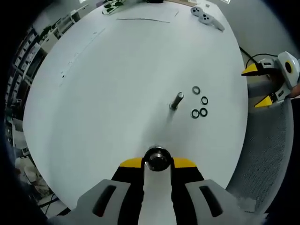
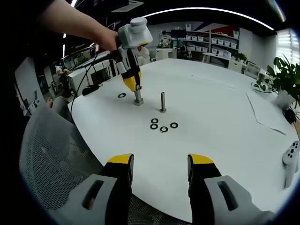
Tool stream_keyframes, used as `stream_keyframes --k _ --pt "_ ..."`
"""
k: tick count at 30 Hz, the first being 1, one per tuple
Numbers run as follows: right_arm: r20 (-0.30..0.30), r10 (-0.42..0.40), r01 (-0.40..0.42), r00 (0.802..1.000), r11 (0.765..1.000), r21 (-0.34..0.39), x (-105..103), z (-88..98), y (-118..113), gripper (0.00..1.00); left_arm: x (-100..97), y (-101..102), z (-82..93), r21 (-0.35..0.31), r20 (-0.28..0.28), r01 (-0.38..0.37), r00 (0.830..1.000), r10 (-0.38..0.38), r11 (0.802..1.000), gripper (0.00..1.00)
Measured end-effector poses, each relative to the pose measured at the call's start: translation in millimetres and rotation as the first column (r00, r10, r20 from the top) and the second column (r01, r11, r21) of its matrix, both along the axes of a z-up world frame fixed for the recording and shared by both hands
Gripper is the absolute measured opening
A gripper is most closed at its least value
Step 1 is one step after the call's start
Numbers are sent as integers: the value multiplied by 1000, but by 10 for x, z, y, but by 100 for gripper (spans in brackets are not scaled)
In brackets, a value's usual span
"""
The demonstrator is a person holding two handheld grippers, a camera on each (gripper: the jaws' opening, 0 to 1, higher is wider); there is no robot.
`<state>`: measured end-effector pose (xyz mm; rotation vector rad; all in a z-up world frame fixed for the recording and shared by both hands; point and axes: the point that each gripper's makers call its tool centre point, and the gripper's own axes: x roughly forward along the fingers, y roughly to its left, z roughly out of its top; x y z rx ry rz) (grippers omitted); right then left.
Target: Place the washer onto the threaded stud by aligning its center hole with the stud, sliding it down to the base, and recovering from edge contact or off-axis alignment until the washer reaches the visible bottom stop.
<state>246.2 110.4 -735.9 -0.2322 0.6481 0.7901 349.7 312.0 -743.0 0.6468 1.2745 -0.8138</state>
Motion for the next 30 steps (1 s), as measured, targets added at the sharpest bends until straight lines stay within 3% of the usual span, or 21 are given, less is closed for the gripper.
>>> stream_keyframes --k 30 --pt "1 9 -9 1000 1000 -5 -7 -5 9 49 -2 -17 -367 71 -44 32 999 -29 997 19"
